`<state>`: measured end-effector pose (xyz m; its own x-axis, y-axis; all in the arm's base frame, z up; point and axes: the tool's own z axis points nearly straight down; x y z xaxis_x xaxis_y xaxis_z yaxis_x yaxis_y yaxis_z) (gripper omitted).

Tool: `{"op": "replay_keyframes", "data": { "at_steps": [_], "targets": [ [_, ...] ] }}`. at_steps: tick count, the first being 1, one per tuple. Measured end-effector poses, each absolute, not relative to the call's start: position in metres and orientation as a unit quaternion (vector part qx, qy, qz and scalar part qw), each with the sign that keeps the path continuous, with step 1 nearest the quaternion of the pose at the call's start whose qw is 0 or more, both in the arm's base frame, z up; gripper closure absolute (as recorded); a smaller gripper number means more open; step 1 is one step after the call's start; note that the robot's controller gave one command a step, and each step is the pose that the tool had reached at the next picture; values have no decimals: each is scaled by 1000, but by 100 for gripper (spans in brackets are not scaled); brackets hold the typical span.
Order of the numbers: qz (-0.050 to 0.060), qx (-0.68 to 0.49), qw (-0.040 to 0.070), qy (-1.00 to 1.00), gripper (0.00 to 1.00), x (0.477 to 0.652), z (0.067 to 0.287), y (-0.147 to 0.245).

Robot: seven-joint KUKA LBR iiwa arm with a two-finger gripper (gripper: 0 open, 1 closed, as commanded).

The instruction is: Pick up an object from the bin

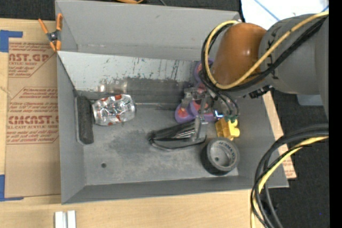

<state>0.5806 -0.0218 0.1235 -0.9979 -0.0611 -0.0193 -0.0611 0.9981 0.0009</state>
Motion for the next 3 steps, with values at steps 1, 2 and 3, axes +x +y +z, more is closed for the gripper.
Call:
{"op": "replay_keyframes", "data": {
  "at_steps": [1,2,3],
  "targets": [
    [0,-65,6,998,0,575,145,-19],
    [0,-170,9,985,0,560,88,6],
    [-2,-221,12,975,0,576,104,-24]
  ]
}}
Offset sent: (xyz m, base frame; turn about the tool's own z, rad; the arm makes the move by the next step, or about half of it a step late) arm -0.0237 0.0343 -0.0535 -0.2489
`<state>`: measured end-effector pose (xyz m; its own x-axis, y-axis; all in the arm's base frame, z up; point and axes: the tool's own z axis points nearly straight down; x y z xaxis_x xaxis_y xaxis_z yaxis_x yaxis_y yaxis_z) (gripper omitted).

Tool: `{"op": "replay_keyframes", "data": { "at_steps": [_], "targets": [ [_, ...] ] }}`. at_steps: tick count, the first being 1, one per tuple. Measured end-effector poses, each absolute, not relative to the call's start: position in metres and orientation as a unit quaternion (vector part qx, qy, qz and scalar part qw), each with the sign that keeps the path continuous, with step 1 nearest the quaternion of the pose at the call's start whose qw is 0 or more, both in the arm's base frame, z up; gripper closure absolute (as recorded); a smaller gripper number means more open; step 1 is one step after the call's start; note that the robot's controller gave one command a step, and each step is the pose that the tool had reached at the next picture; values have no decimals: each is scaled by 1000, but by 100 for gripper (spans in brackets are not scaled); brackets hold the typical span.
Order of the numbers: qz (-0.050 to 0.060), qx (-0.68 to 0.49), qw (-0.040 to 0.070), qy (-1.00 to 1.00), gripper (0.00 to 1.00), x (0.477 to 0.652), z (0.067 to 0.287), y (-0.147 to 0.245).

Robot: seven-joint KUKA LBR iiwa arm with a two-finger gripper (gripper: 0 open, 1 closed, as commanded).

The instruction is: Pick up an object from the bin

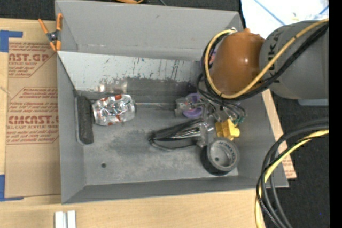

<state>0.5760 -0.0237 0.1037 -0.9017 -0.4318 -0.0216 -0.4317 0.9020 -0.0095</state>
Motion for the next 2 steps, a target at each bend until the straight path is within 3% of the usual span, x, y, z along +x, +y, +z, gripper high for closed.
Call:
{"op": "replay_keyframes", "data": {
  "at_steps": [1,2],
  "targets": [
    [-1,-185,12,983,0,557,87,-8],
    [-2,-264,14,965,100,561,71,-2]
  ]
}}
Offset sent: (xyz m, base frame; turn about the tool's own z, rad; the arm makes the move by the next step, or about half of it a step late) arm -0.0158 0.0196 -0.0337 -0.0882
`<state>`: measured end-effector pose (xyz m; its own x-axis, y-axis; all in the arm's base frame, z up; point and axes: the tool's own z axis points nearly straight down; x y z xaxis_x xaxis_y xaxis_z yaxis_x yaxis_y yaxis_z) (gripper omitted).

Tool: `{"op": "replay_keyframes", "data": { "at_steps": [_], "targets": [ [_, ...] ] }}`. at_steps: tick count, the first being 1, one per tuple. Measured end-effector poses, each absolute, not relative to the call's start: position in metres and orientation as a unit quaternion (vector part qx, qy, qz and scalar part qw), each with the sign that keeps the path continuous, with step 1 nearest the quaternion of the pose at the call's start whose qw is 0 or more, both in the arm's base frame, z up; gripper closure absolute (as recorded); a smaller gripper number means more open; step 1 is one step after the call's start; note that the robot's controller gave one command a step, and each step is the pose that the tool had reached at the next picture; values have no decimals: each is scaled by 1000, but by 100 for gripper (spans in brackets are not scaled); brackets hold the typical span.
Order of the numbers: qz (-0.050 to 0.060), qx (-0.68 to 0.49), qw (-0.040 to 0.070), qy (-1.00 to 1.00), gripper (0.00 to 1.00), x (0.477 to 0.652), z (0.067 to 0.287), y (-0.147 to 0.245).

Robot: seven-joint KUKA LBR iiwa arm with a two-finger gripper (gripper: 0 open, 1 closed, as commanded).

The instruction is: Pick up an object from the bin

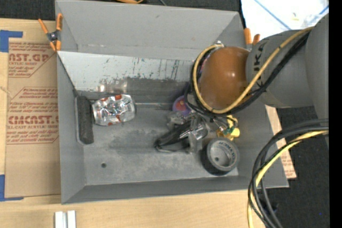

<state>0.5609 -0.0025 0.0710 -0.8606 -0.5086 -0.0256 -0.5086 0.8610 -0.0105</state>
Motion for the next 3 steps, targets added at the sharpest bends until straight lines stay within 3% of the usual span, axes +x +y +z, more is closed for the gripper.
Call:
{"op": "replay_keyframes", "data": {
  "at_steps": [1,2,3],
  "targets": [
    [-2,-263,14,965,100,561,71,-3],
    [-2,-258,17,966,100,565,164,-5],
    [2,-260,5,966,100,549,91,-6]
  ]
}}
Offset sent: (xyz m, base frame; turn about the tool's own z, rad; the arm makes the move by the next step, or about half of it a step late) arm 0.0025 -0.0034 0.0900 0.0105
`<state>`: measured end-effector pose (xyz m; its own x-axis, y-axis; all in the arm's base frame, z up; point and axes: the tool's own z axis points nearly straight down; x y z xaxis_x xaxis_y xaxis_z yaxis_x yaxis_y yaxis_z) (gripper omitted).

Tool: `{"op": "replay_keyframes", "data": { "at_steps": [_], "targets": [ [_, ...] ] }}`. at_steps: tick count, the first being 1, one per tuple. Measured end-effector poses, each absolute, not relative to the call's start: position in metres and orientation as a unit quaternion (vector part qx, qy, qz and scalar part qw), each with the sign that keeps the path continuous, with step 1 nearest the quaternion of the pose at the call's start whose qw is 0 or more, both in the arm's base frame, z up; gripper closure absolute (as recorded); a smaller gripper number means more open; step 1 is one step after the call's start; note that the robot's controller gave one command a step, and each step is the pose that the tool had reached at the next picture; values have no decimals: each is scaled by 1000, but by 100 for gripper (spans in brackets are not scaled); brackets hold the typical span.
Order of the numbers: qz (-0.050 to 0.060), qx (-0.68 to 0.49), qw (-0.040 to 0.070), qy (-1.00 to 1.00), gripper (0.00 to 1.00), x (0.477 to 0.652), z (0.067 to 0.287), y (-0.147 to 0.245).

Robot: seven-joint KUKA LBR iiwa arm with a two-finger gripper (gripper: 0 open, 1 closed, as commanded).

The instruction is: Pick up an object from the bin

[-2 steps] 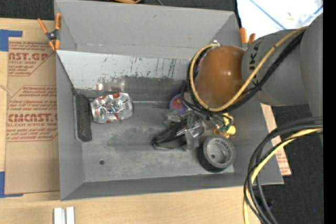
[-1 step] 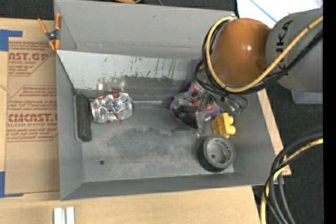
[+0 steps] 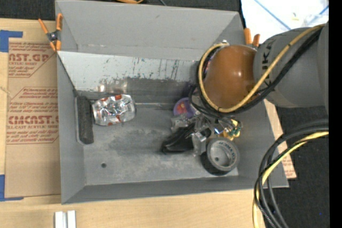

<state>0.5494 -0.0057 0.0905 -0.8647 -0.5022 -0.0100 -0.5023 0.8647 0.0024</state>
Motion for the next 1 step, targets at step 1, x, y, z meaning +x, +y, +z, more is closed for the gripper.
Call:
{"op": "replay_keyframes", "data": {
  "at_steps": [1],
  "targets": [
    [1,-255,8,967,100,554,108,-9]
  ]
}}
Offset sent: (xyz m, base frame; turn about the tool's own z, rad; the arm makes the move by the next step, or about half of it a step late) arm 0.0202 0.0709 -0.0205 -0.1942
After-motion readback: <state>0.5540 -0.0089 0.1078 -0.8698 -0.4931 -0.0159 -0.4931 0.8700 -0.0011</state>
